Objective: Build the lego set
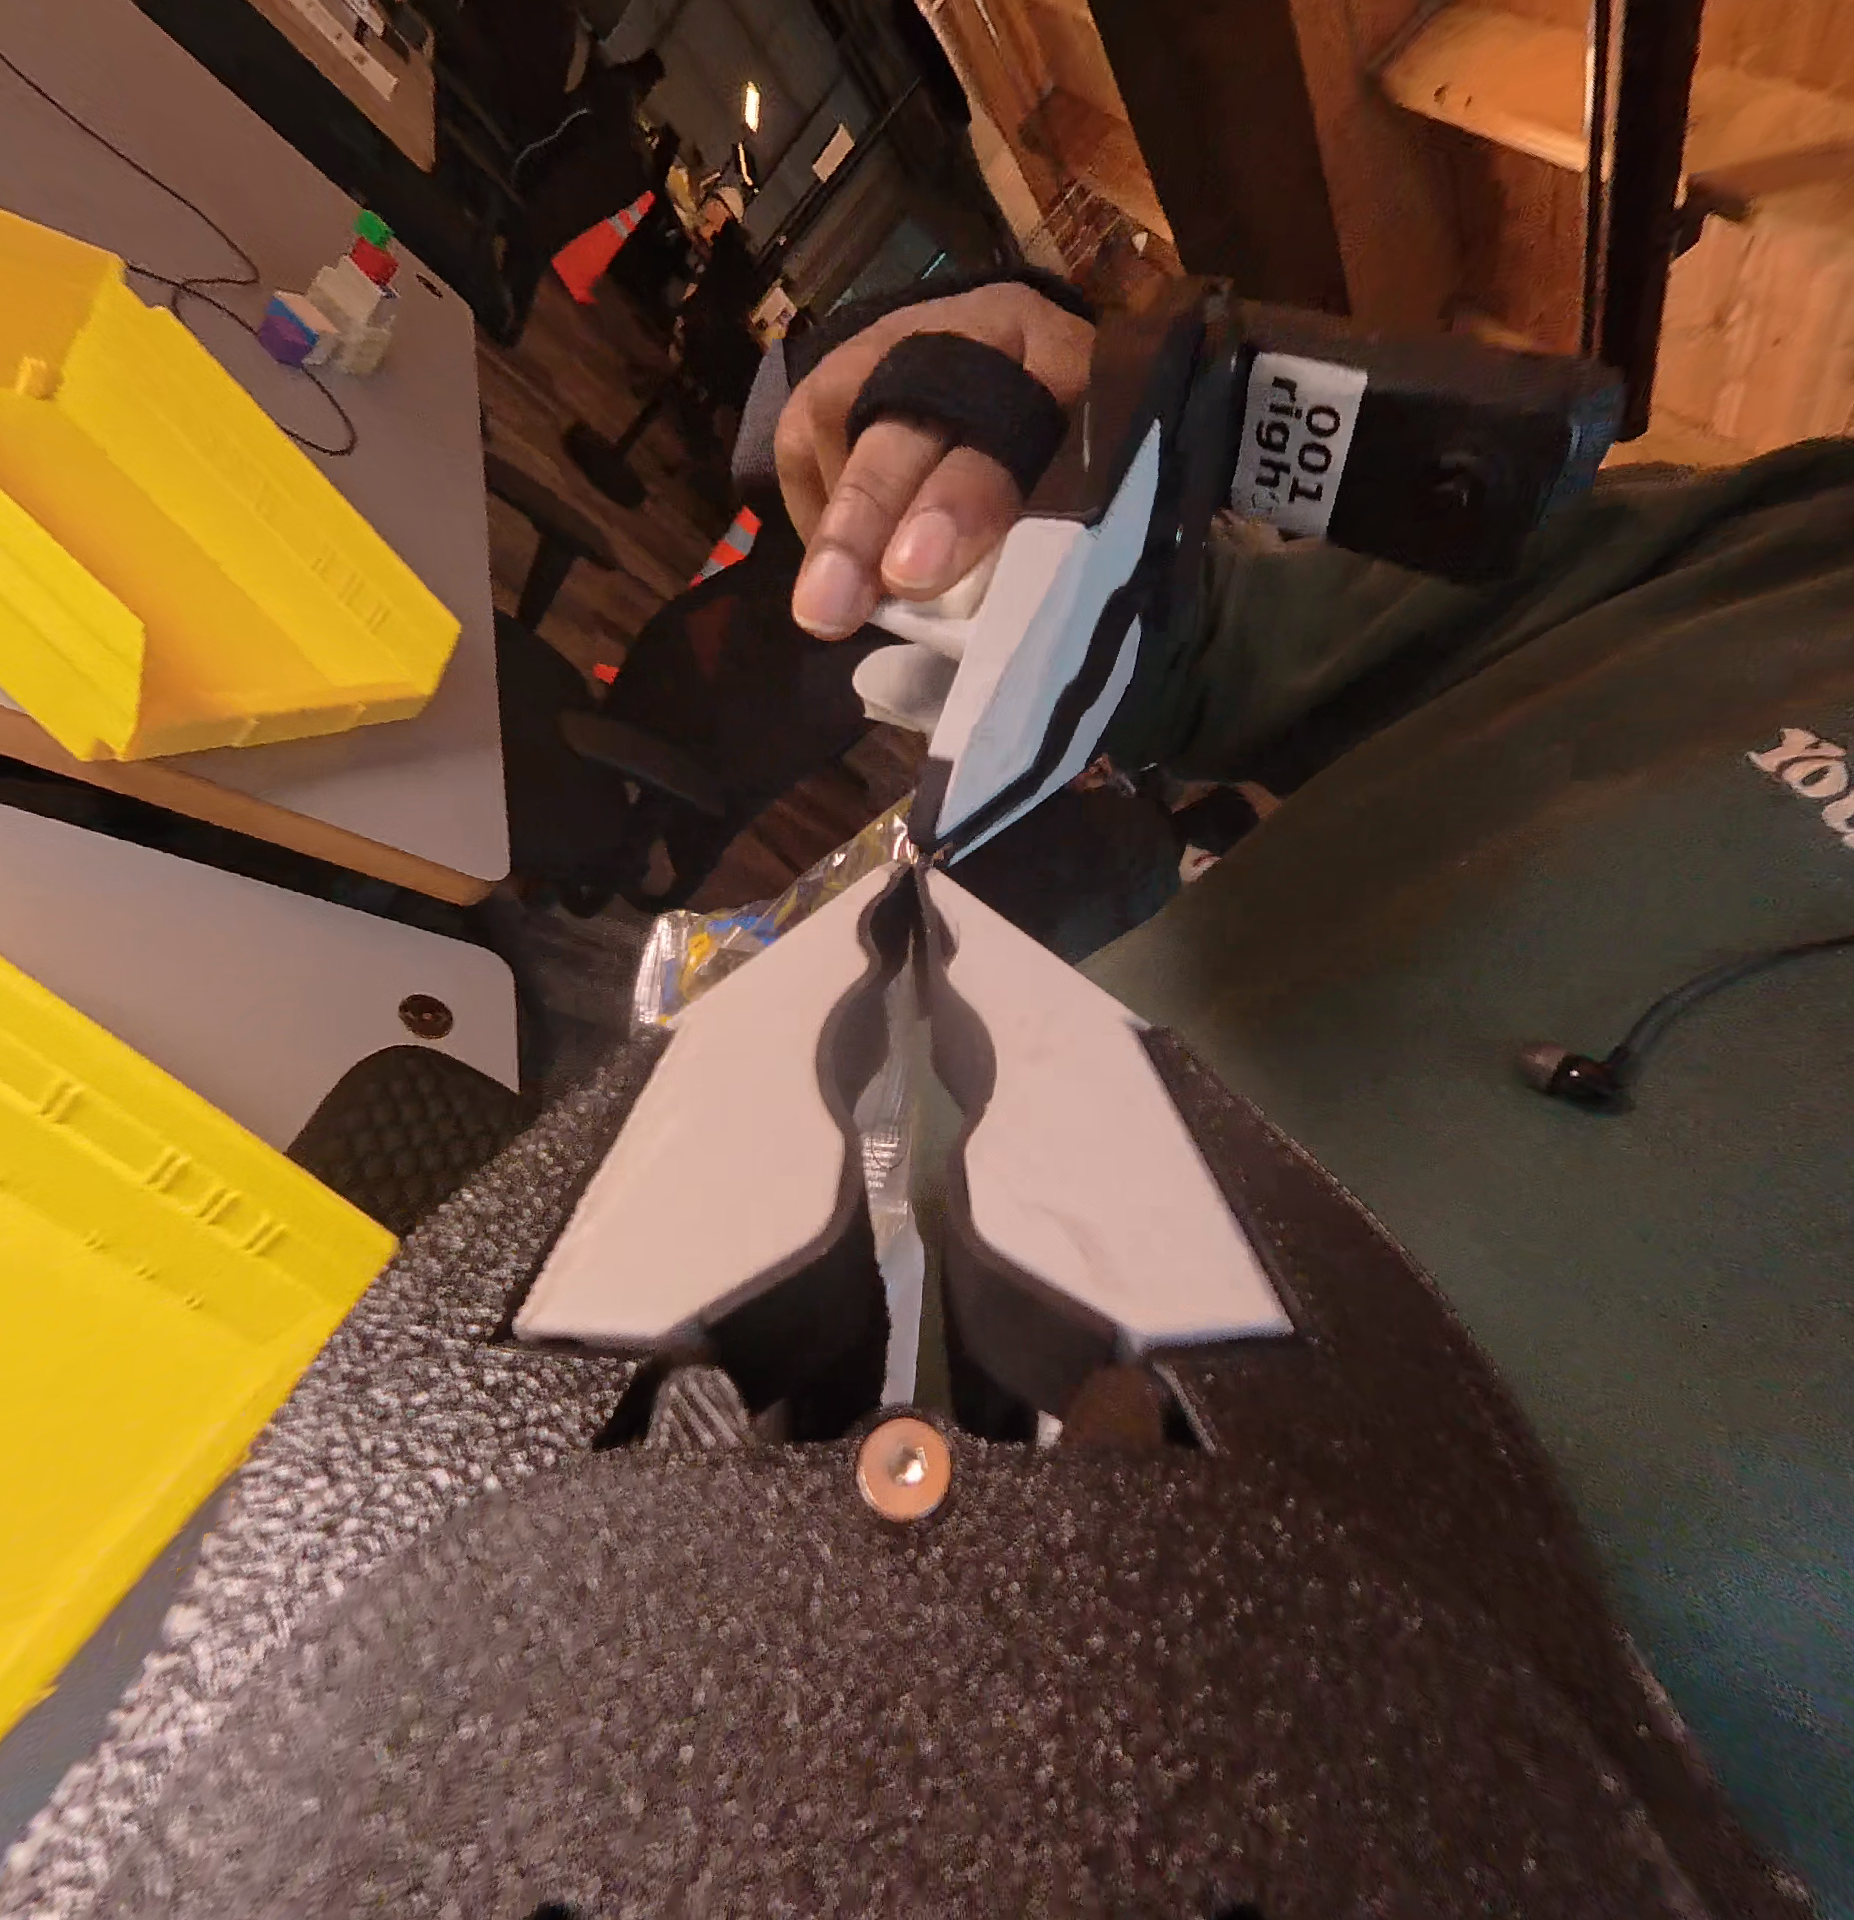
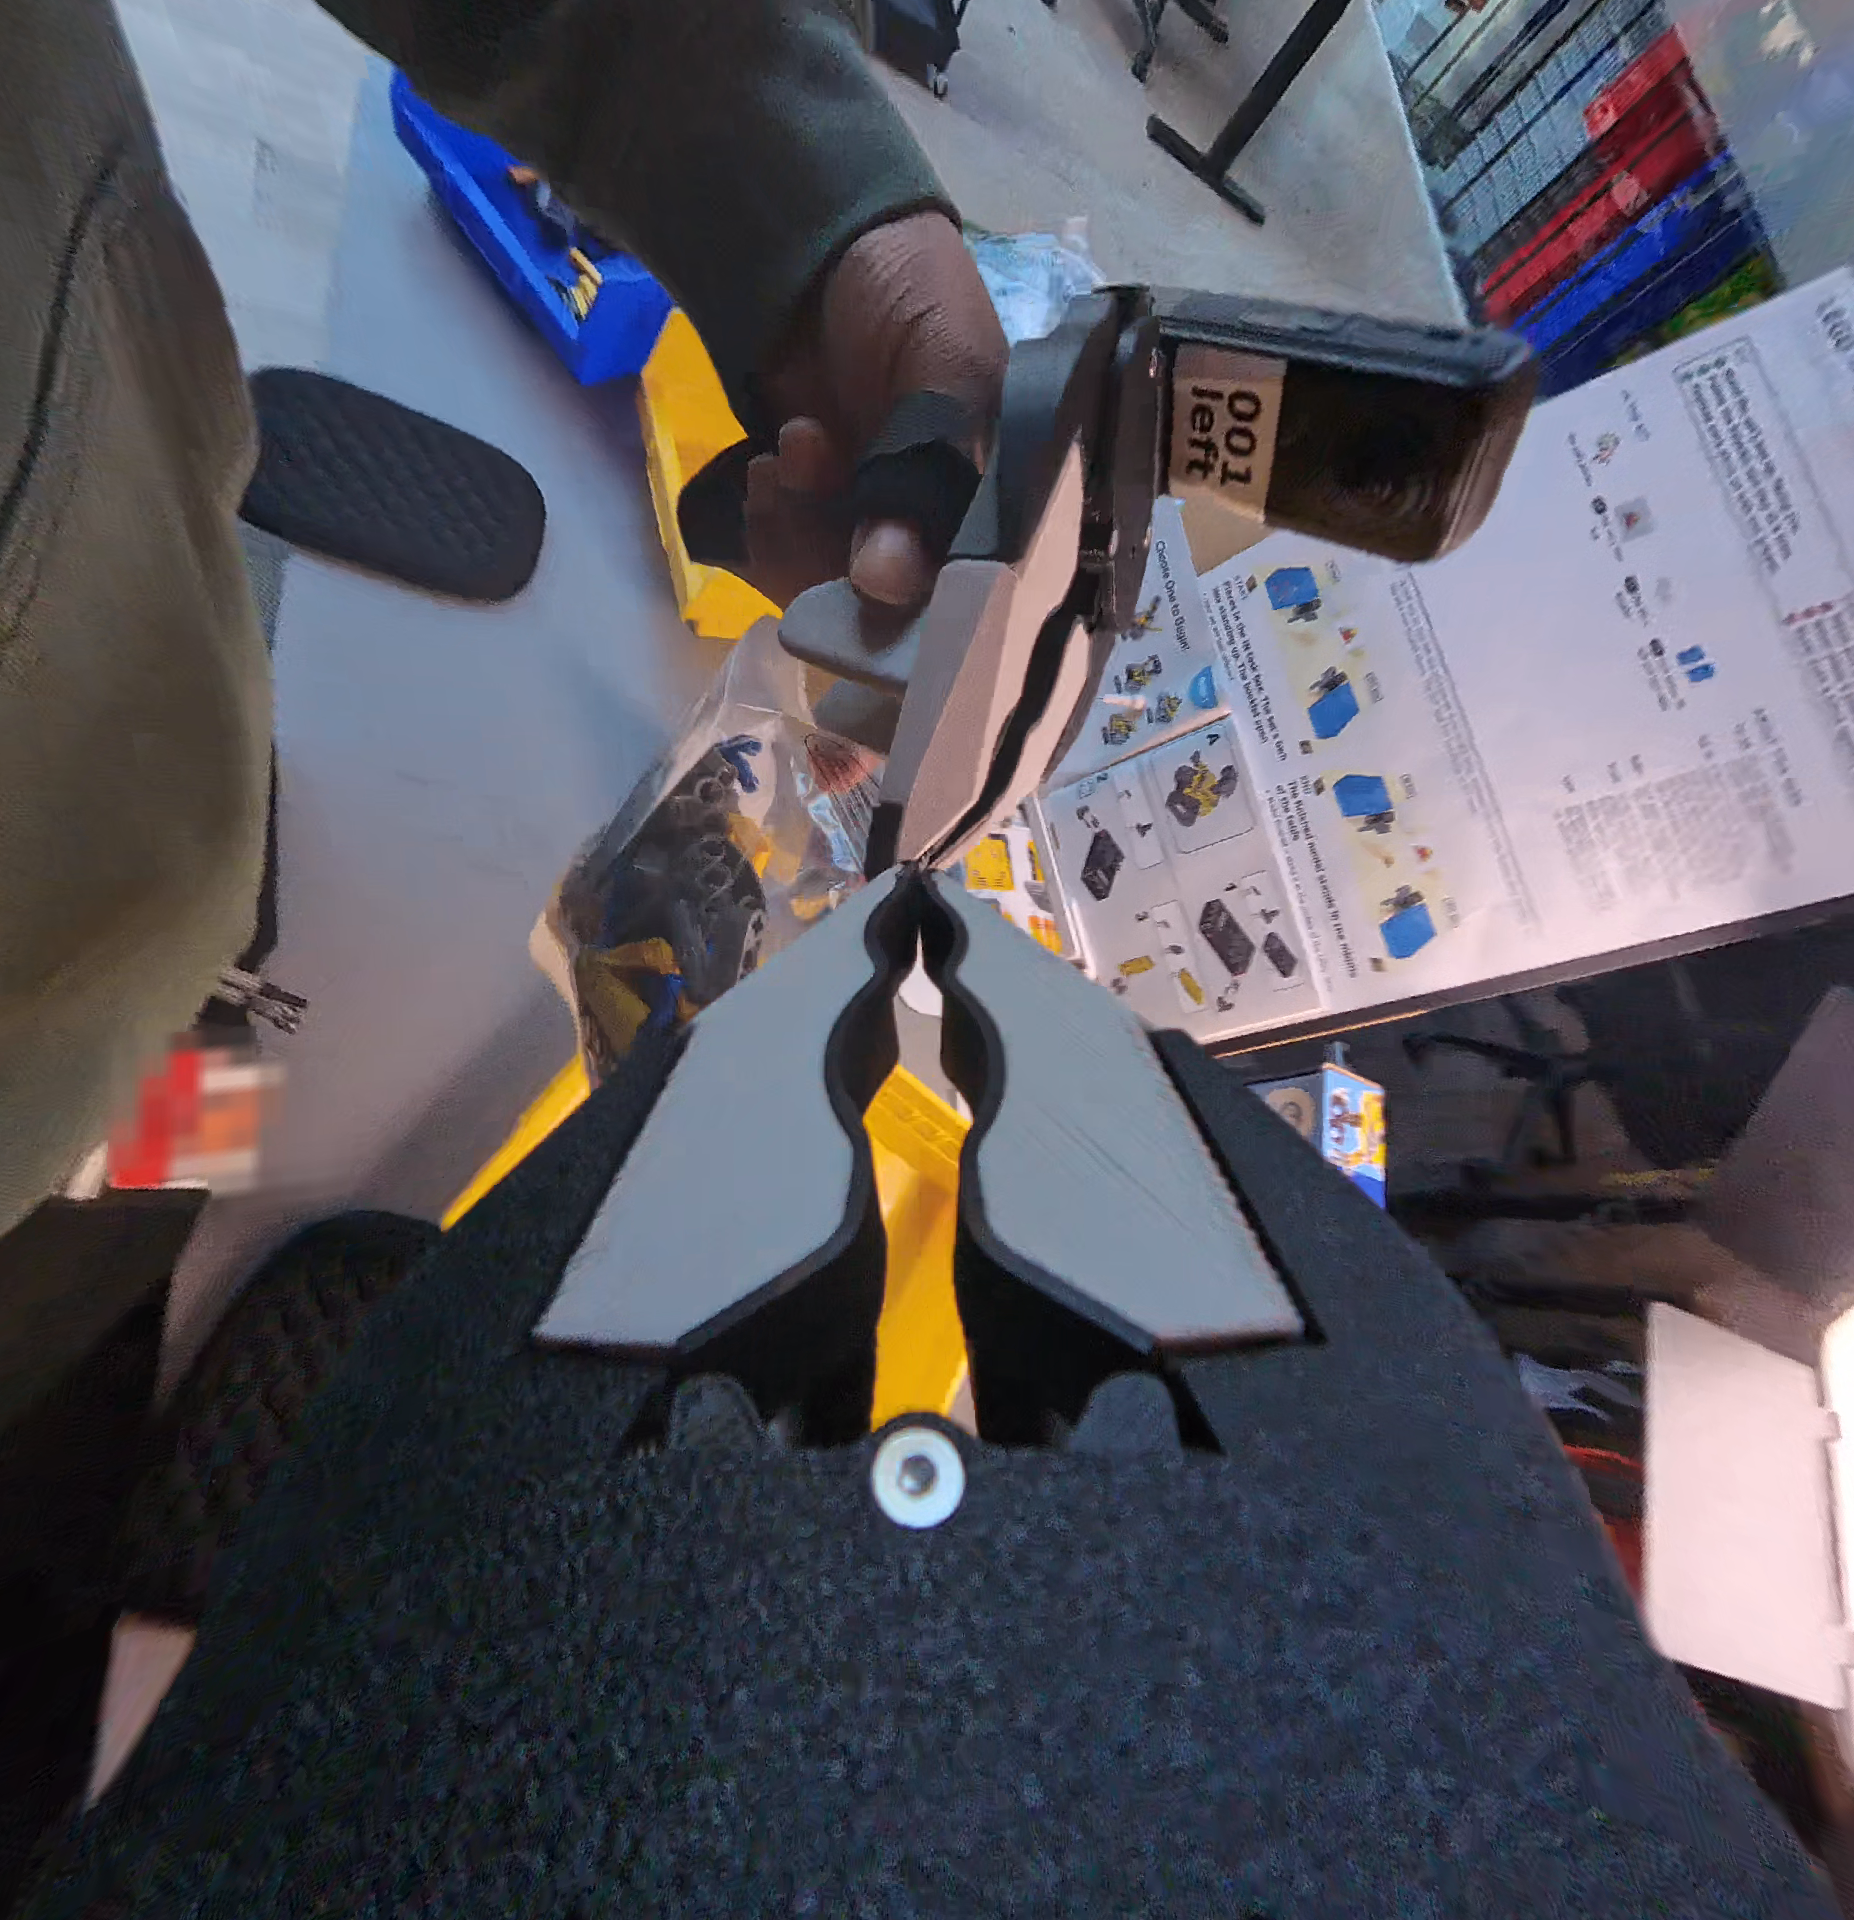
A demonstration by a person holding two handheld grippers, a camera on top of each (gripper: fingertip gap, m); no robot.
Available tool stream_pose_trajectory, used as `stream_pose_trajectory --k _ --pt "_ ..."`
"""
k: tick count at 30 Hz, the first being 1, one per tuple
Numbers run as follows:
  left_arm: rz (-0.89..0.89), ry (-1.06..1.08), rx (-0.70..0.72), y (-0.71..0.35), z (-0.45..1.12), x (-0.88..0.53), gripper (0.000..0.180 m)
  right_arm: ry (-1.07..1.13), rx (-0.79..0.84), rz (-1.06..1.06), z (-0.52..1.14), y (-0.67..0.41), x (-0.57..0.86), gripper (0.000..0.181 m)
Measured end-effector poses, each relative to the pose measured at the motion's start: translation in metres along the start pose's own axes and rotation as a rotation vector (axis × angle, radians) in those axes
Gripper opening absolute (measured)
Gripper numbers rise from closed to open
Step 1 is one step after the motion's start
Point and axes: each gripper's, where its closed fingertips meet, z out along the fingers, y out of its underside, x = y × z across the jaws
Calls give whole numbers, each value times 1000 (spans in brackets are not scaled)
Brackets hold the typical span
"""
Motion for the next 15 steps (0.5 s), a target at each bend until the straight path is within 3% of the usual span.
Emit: stream_pose_trajectory --k 4,8,15 --pt "-85 68 45 5 0 0 0 14 -68 -175 2 -1 -5 0" --pt "-106 71 60 11 2 -4 0 -11 -100 -215 4 2 -12 0" --pt "120 -224 -125 45 9 -21 0 -130 6 240 14 19 -39 0"
